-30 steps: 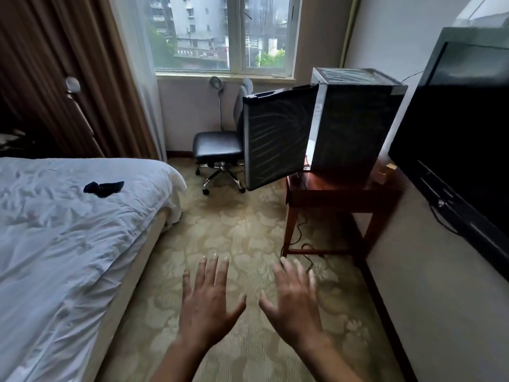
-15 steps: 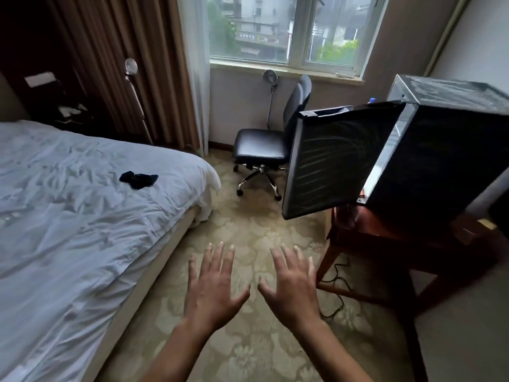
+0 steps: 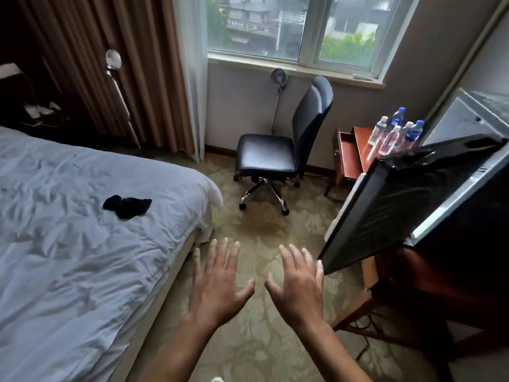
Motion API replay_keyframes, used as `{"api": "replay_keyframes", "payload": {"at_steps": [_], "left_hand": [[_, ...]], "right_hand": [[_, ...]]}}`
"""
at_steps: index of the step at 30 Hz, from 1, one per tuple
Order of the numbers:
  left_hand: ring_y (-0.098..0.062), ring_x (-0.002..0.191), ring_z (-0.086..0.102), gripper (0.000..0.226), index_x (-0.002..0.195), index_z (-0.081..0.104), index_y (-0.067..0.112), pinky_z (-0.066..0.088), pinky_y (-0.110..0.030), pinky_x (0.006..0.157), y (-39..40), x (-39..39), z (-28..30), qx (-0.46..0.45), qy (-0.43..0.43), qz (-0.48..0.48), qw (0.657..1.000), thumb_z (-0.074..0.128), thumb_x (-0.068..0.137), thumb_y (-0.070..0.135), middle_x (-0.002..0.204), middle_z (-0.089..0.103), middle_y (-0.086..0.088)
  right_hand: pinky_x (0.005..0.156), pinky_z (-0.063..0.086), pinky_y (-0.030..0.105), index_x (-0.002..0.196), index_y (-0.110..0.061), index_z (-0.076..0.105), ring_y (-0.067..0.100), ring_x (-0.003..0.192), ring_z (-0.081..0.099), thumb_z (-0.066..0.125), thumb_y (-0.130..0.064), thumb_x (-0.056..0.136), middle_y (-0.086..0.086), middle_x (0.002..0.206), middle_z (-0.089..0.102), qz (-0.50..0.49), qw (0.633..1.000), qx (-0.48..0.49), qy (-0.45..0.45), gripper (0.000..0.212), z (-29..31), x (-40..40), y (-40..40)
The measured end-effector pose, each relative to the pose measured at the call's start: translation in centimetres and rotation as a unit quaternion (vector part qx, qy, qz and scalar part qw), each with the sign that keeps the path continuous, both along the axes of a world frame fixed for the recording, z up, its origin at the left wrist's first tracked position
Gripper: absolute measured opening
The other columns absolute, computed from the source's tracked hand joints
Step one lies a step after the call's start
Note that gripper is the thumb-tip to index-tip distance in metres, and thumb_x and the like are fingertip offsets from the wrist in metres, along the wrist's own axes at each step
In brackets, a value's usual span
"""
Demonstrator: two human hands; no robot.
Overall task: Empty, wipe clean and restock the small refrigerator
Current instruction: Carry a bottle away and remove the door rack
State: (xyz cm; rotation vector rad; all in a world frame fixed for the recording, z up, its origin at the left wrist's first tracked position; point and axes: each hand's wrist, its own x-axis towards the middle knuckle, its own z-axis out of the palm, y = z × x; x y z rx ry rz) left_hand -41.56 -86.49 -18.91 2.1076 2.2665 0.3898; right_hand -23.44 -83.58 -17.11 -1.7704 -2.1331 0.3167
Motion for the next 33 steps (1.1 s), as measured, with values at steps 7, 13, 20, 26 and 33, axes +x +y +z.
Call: {"api": "replay_keyframes", "payload": {"at_steps": [7,13,20,26,33], "left_hand": [[-0.024,0.158,-0.003,0.095,0.164,0.013,0.025,-0.009,-0.057,0.124,10.6,-6.8,0.9,-0.02,-0.041,-0.024,0.999,0.021,0.083,0.075,0.171,0.008,-0.004],[-0.026,0.158,0.008,0.094,0.162,0.022,0.023,-0.006,-0.055,0.124,20.4,-9.7,-1.1,-0.024,-0.034,-0.056,0.998,0.028,0.084,0.075,0.169,0.019,-0.005],[-0.025,0.158,0.003,0.093,0.163,0.019,0.024,-0.007,-0.054,0.124,35.1,-9.9,-0.8,-0.029,-0.005,-0.127,0.991,0.03,0.085,0.074,0.17,0.016,-0.003],[-0.024,0.158,0.003,0.093,0.163,0.02,0.024,-0.002,-0.058,0.124,46.4,-9.4,0.1,-0.029,0.037,-0.191,0.981,0.029,0.086,0.076,0.17,0.018,-0.003],[-0.027,0.158,0.01,0.092,0.16,0.031,0.023,-0.003,-0.057,0.124,56.7,-7.6,0.2,-0.014,0.043,-0.248,0.968,0.036,0.085,0.076,0.167,0.027,-0.006]], "right_hand": [[0.123,0.012,0.056,0.151,-0.026,0.043,0.027,0.15,0.028,0.049,-0.054,0.087,0.0,0.157,0.042,-0.033,0.999,0.002,-0.008,0.07,-0.9,-5.9,9.1],[0.121,0.017,0.058,0.148,-0.024,0.048,0.029,0.147,0.034,0.038,-0.057,0.083,0.001,0.154,0.047,-0.08,0.997,0.013,-0.002,0.075,-2.9,-8.7,18.3],[0.12,0.018,0.062,0.149,-0.027,0.047,0.03,0.147,0.033,0.045,-0.058,0.082,0.001,0.155,0.046,-0.12,0.993,-0.002,-0.003,0.074,-4.3,-10.4,30.0],[0.121,0.018,0.062,0.151,-0.029,0.045,0.029,0.149,0.031,0.043,-0.06,0.084,0.0,0.156,0.044,-0.173,0.985,-0.01,-0.01,0.073,-4.0,-10.5,39.2],[0.118,0.026,0.062,0.148,-0.028,0.05,0.031,0.146,0.037,0.046,-0.058,0.084,0.002,0.153,0.049,-0.236,0.971,-0.006,-0.036,0.071,-3.3,-9.7,47.3]]}}
